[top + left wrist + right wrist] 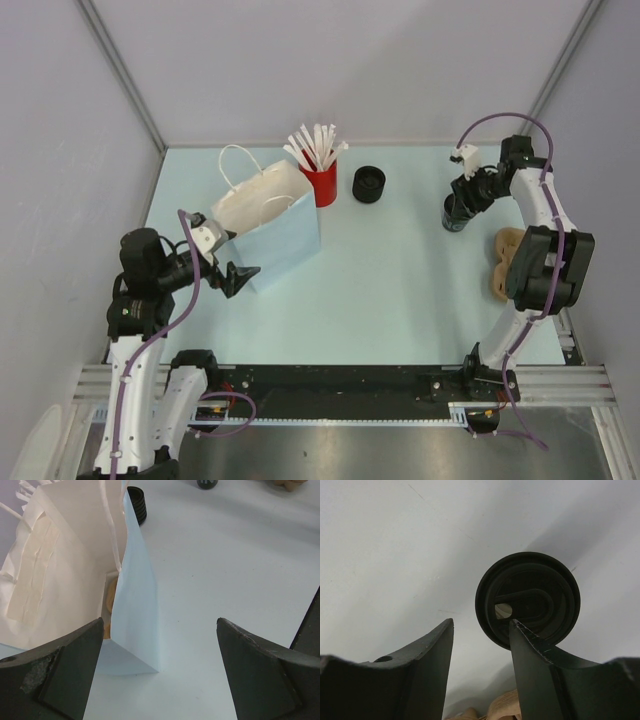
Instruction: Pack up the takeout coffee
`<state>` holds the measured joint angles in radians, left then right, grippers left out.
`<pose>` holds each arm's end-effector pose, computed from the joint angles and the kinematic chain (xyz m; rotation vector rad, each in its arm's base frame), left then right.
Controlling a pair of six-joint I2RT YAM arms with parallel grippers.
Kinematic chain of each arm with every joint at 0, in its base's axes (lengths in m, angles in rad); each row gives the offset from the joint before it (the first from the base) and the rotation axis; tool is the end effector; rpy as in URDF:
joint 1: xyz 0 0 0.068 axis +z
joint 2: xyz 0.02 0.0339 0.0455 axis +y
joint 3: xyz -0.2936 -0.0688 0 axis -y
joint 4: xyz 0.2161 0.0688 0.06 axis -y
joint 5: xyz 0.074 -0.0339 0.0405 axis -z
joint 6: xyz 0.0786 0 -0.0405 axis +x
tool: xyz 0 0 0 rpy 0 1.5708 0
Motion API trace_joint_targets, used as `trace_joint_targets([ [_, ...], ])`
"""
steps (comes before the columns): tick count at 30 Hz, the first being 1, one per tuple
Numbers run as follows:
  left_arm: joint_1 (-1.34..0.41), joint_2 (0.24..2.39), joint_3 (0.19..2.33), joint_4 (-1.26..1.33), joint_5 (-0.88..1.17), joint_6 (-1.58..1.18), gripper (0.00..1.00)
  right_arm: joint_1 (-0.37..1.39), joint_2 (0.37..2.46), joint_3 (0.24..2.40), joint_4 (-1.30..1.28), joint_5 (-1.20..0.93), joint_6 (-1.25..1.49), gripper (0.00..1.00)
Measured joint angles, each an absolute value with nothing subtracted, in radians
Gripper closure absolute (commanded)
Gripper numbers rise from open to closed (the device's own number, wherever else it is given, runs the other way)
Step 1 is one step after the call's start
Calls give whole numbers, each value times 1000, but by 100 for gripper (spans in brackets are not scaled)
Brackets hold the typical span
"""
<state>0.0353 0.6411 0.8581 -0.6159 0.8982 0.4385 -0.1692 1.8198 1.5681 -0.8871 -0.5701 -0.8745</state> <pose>0.0982 -0.0581 0.3465 0.9052 1.6138 -0.5511 0.3771 -0.0214 0.2750 -1.0019 2.2627 0.3572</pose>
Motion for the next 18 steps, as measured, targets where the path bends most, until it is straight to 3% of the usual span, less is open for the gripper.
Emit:
trace_joint_targets([
  [18,47,643,858,-616,905,446,1,-137,1848,1557,-839,-527,-877,57],
])
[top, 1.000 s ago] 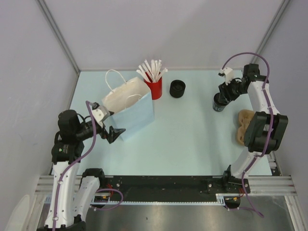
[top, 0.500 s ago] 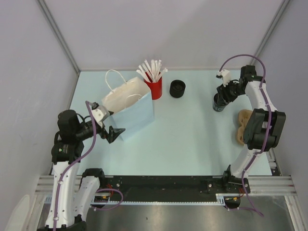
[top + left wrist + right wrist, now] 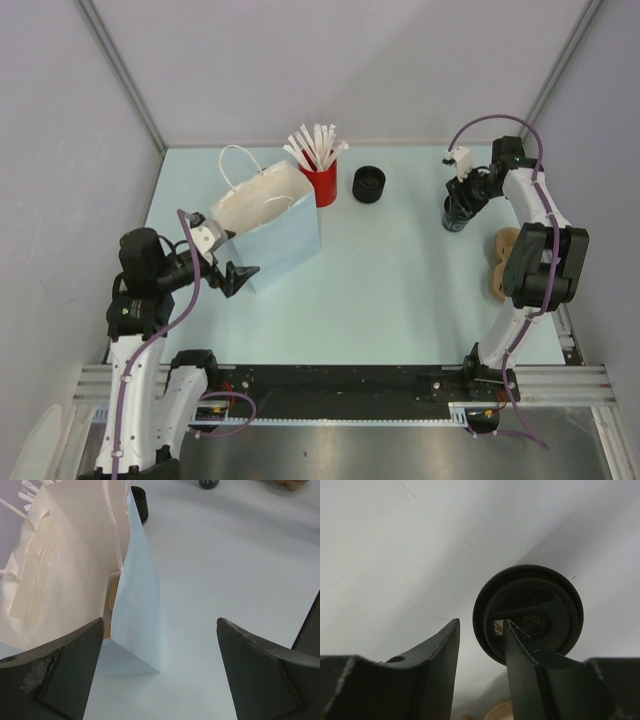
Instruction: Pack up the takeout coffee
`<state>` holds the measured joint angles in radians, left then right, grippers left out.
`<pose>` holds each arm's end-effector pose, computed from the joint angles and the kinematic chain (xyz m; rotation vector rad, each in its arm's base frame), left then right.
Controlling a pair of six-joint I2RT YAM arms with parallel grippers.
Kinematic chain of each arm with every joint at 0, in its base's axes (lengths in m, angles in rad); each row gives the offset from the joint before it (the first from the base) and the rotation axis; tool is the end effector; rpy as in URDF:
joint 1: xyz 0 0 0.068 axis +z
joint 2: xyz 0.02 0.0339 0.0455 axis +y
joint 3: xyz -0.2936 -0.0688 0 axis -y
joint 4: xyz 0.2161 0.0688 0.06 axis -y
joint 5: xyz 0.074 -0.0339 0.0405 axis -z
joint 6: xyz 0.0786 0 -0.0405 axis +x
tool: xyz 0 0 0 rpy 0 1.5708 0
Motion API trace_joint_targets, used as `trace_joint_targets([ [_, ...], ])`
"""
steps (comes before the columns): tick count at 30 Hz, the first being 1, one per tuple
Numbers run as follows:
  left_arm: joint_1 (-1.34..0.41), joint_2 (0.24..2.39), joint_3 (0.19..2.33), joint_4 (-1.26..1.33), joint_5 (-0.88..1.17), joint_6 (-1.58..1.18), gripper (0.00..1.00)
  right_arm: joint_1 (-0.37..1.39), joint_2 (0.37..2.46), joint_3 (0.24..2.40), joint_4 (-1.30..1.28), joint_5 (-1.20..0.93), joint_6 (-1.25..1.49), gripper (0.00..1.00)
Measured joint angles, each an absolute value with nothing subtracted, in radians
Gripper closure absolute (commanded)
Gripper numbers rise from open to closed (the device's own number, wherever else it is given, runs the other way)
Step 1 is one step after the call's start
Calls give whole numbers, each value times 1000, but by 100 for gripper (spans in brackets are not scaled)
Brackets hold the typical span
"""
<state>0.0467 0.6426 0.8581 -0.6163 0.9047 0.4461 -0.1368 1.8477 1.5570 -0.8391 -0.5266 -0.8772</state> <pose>0.0989 -0.0572 0.3464 0.9042 1.6124 -0.5450 0.3869 -0.0134 0.2631 -1.0416 2.2679 0.3159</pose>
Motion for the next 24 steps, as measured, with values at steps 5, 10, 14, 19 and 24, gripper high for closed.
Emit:
trace_joint_targets([
  [5,47,644,858,-616,905,447,1,-139,1848,1554,-839,-520,-877,60],
  [10,48,645,858,-616,906,448,1,-139,1848,1554,-839,-520,-877,67],
  [14,48,646,858,-616,906,451,1,-139,1849,1552,-838,-520,-877,69],
  [19,48,646,858,-616,906,454,1,-139,1857,1552,-834,-509,-877,72],
  [24,48,646,858,-617,906,454,0,-139,1859,1551,-817,-493,-876,81],
])
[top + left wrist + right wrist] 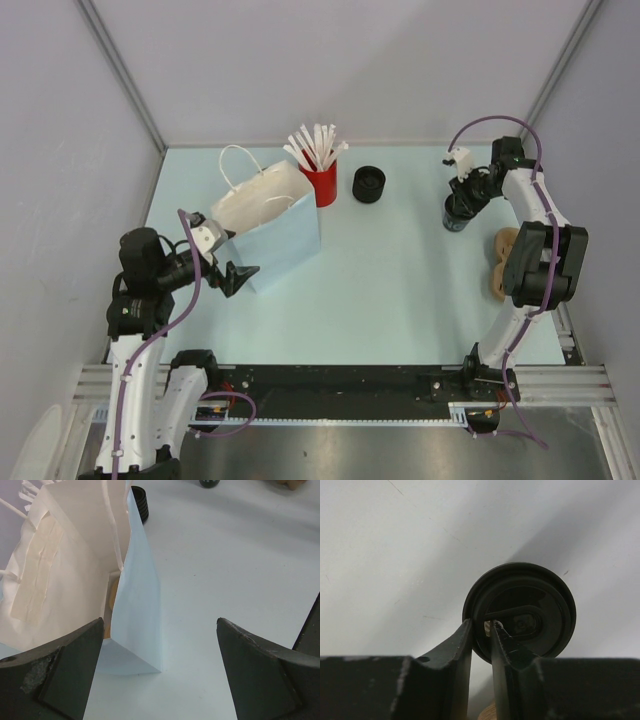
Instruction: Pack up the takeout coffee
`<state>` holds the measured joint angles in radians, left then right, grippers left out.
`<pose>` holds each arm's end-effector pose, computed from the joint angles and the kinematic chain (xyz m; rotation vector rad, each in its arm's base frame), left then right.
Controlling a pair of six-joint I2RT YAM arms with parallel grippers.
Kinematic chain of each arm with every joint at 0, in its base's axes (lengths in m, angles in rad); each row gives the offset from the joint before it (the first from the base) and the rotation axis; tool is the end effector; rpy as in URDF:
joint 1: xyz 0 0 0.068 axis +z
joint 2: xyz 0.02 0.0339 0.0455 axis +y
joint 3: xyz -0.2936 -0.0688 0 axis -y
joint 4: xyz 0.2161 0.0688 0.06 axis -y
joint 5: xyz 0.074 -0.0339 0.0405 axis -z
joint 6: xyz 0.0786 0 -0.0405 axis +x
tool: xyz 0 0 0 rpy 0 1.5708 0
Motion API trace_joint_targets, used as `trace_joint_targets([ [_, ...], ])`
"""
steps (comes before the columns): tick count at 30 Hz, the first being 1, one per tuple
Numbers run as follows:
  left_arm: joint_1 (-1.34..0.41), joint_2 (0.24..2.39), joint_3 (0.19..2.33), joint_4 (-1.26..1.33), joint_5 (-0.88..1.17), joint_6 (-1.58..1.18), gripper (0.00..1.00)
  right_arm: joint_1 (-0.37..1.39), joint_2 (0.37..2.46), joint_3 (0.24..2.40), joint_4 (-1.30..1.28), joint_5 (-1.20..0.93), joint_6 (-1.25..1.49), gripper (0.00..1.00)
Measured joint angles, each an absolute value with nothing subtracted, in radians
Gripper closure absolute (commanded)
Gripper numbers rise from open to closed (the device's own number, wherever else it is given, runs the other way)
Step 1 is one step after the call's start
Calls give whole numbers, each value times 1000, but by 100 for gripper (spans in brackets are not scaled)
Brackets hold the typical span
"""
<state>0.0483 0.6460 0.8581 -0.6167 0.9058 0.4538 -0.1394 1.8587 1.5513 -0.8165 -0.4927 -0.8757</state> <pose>0.0997 -0.0571 0.3462 0.9086 1.6116 -0.5417 0.3908 -0.0173 0.2576 -1.0355 2.2866 0.2739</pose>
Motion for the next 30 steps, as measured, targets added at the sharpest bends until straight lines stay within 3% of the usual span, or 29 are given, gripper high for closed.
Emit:
trace_joint_targets([
  [5,49,646,858,-617,906,454,1,-139,1859,1551,-800,-480,-869,92],
  [14,49,646,858,-617,908,454,1,-125,1857,1551,-799,-474,-865,100],
  [30,50,647,896,-651,896,457,1,46,1601,1541,-848,-408,-687,100],
])
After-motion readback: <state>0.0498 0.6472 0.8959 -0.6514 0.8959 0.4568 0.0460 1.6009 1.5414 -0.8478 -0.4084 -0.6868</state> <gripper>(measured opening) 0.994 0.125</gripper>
